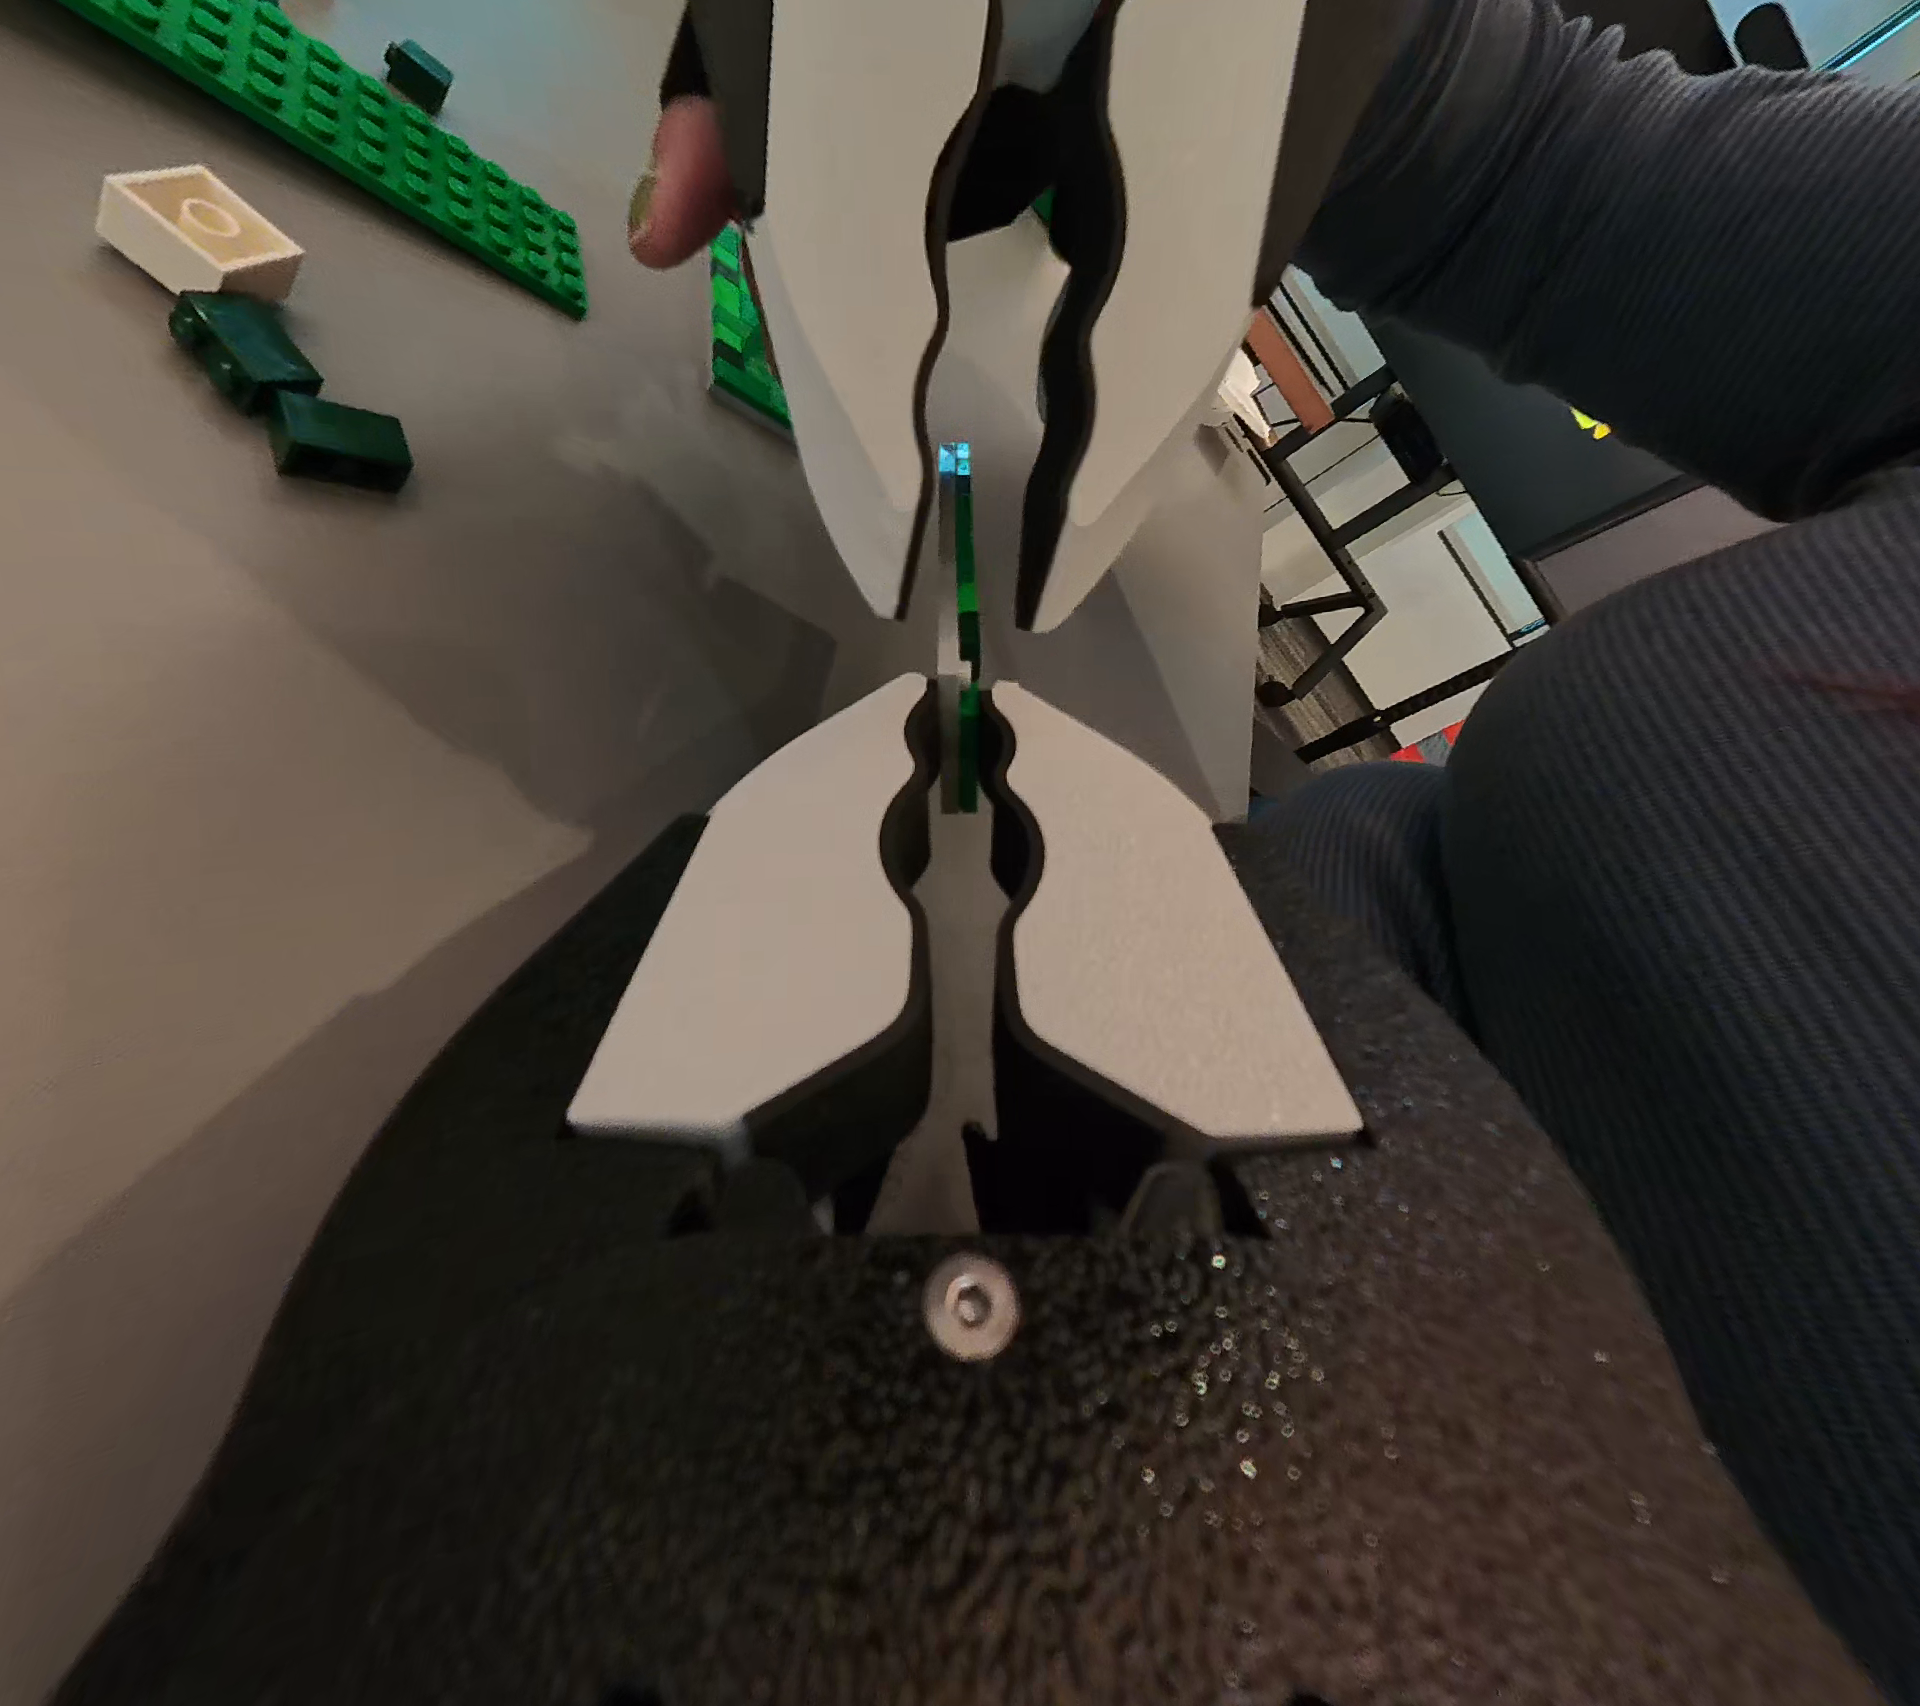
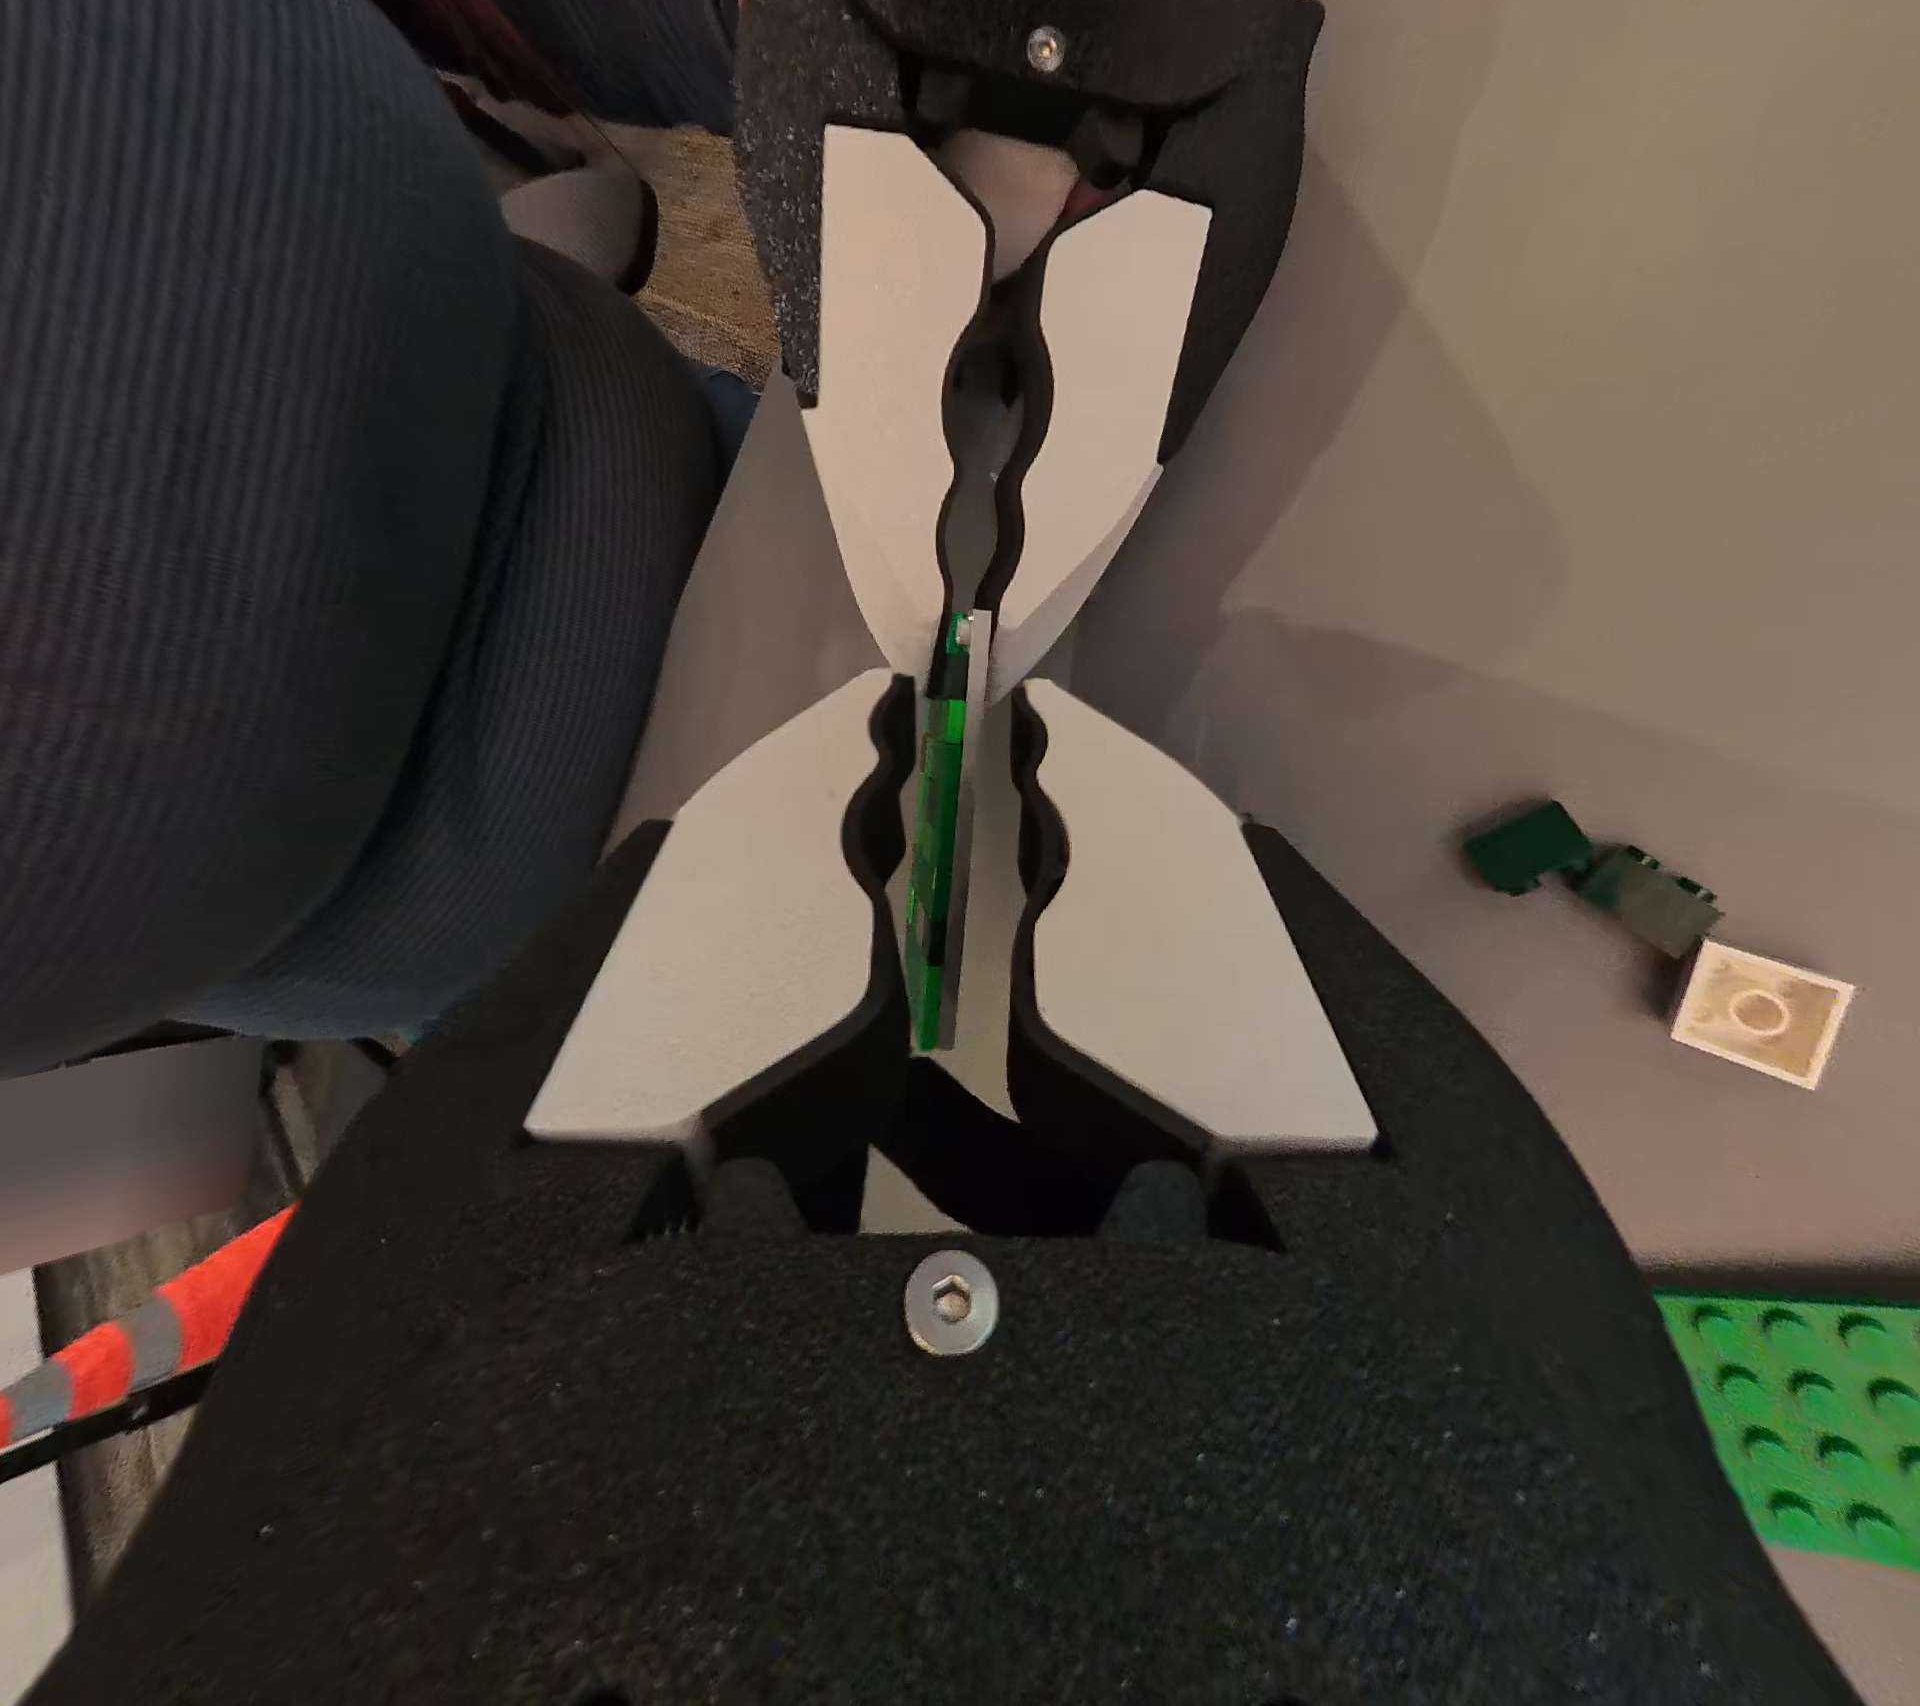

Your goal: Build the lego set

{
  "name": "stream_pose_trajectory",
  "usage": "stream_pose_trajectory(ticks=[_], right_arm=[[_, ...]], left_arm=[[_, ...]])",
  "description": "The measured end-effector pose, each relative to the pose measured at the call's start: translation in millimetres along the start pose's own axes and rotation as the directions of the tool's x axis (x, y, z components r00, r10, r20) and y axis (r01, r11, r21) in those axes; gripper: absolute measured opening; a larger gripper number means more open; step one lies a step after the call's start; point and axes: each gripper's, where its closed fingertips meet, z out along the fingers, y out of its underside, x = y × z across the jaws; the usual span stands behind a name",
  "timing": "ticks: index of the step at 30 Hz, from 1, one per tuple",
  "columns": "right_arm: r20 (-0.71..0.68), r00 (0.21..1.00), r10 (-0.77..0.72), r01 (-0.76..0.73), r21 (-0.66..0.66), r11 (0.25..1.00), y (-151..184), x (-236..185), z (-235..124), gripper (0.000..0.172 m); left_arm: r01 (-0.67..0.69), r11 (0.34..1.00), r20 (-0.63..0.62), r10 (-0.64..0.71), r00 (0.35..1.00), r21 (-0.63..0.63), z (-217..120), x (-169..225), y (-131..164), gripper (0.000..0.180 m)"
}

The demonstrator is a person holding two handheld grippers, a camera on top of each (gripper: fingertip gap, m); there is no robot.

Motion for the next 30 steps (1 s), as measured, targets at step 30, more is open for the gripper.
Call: stream_pose_trajectory(ticks=[30], right_arm=[[-0.322,0.944,0.064,-0.095,-0.082,0.992,54,37,-22,0.033]], left_arm=[[-0.174,0.968,0.299,0.115,0.947,0.180,-36,-17,-37,0.038]])
